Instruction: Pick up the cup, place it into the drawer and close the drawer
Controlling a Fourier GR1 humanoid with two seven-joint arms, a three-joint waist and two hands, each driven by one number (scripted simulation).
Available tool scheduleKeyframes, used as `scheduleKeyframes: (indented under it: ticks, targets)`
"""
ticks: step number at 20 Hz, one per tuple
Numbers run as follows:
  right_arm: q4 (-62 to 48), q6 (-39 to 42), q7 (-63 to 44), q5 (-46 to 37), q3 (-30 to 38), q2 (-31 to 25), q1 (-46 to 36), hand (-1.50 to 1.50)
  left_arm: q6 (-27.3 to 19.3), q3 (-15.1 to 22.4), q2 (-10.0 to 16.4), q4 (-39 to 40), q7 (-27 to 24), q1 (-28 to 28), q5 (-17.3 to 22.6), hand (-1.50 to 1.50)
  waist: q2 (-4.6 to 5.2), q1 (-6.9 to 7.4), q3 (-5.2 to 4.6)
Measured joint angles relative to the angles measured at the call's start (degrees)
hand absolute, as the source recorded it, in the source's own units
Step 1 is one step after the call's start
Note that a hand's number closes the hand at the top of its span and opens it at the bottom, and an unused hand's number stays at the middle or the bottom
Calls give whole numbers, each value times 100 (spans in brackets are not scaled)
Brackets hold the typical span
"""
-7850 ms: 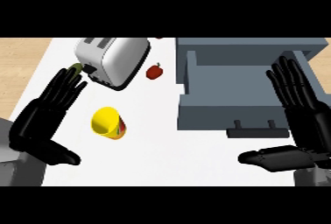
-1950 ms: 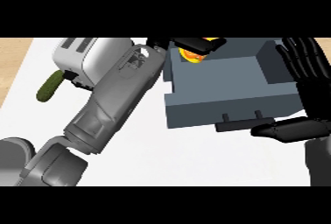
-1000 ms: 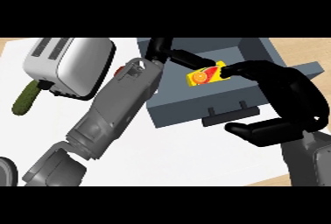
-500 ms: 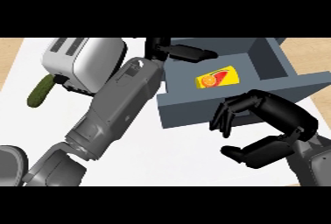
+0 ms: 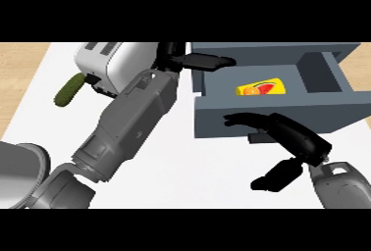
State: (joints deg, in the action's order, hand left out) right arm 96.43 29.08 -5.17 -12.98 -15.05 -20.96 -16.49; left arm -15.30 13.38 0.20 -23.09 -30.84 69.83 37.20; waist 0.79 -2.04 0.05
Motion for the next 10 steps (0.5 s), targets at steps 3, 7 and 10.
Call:
scheduleKeyframes:
  ticks: [3,7,10]
  targets:
    - [-780,-273,316,-594,-260,116,-80,-150,137,-3,39,-149,-96,-251,45,-150,-16,170,1]
    - [-2090,-606,880,-1236,-499,238,-420,150,298,-60,111,-295,-174,-503,62,-150,-16,359,3]
    - [-3158,-891,1264,-1547,-479,361,-816,150,426,-73,255,-532,-173,-776,71,-150,-23,480,5]
